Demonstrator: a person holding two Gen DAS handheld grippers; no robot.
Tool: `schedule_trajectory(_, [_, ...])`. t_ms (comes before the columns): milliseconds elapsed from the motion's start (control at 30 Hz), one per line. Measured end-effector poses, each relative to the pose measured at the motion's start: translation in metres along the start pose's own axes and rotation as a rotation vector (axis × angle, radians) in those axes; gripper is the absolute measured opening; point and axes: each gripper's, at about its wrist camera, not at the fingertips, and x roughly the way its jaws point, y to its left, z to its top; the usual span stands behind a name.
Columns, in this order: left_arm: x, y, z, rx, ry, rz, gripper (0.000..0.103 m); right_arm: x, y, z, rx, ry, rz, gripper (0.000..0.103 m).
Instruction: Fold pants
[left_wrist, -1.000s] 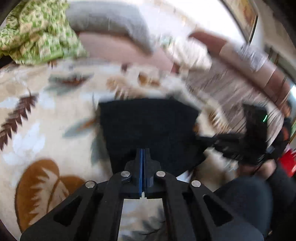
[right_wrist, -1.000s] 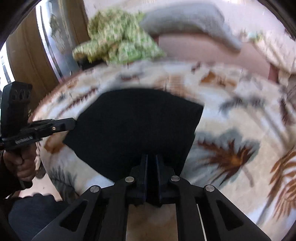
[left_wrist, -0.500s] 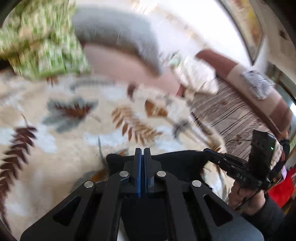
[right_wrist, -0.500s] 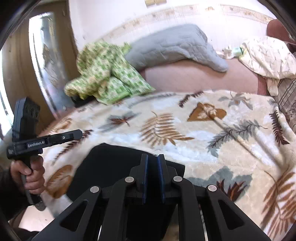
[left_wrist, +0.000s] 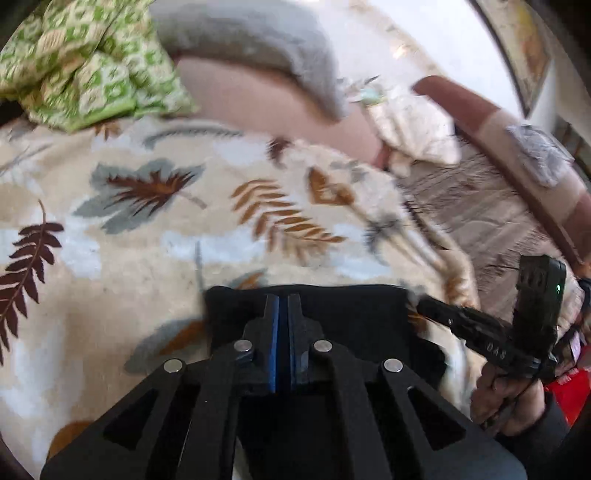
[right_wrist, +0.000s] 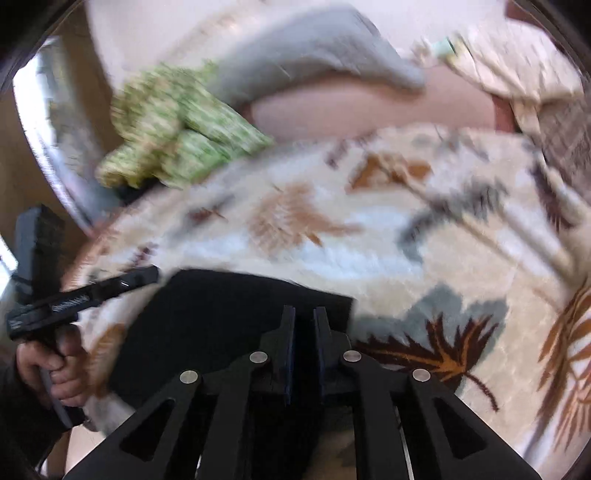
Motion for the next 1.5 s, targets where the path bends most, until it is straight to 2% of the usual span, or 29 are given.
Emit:
schedule_trajectory(33, [-0.006, -0.007, -0.006, 0.016, 0.002, -0.023, 0.000, -0.012, 0.006, -0.001, -0.027, -0.022, 0.033, 0.012])
schedule_trajectory(100, [-0.012, -0.022, -0.022, 0.072, 0.027, -0.060, 0.000, -0.021, 0.015, -0.008, -0.065, 0.002, 0.090, 0.012])
schedule_trajectory(133, [-0.010, -0.026, -0.031, 0.095, 0.051, -0.053, 0.000, -0.019, 0.017, -0.015, -0.077, 0.049, 0.096, 0.012])
schedule_trajectory(167, [-0.002, -0.027, -0.041, 0.105, 0.087, -0.034, 0.000, -0.007, 0.018, -0.028, -0.095, 0.157, 0.072, 0.012])
schedule_trajectory(200, [0.006, -0.024, -0.046, 0.099, 0.114, -0.025, 0.000, 0.001, 0.018, -0.039, -0.111, 0.229, 0.055, 0.012])
schedule_trajectory(300, [0.015, -0.009, -0.050, 0.009, 0.110, -0.082, 0.000, -0.001, 0.016, -0.041, -0.112, 0.221, 0.057, 0.010])
schedule_trajectory(367, [0.018, -0.008, -0.046, -0.007, 0.120, -0.088, 0.000, -0.002, 0.012, -0.041, -0.085, 0.211, 0.075, 0.011])
schedule_trajectory(500, [0.017, -0.024, -0.047, 0.073, 0.108, -0.020, 0.001, -0.010, 0.020, -0.039, -0.128, 0.180, 0.047, 0.011])
schedule_trajectory(567, [0.018, -0.028, -0.049, 0.096, 0.105, 0.006, 0.001, -0.027, 0.023, -0.035, -0.127, 0.079, 0.048, 0.014])
schedule_trajectory(633, [0.019, -0.031, -0.049, 0.102, 0.107, 0.040, 0.001, -0.033, 0.021, -0.031, -0.095, 0.032, 0.082, 0.017])
schedule_trajectory(667, [0.019, -0.035, -0.048, 0.111, 0.111, 0.067, 0.001, -0.028, 0.021, -0.031, -0.090, 0.045, 0.083, 0.027])
schedule_trajectory(700, [0.020, -0.037, -0.048, 0.119, 0.115, 0.087, 0.001, -0.015, 0.021, -0.035, -0.093, 0.115, 0.071, 0.037])
schedule_trajectory(733, [0.021, -0.040, -0.047, 0.125, 0.127, 0.100, 0.001, 0.002, 0.021, -0.043, -0.105, 0.202, 0.052, 0.038])
schedule_trajectory(800, [0.021, -0.044, -0.048, 0.137, 0.131, 0.134, 0.001, 0.003, 0.028, -0.045, -0.146, 0.181, 0.019, 0.041])
schedule_trajectory(1100, [0.025, -0.051, -0.051, 0.159, 0.128, 0.203, 0.001, 0.005, 0.028, -0.046, -0.116, 0.194, 0.010, 0.043])
schedule_trajectory(1500, [0.023, -0.044, -0.053, 0.138, 0.104, 0.155, 0.001, 0.004, 0.025, -0.045, -0.104, 0.183, 0.036, 0.045])
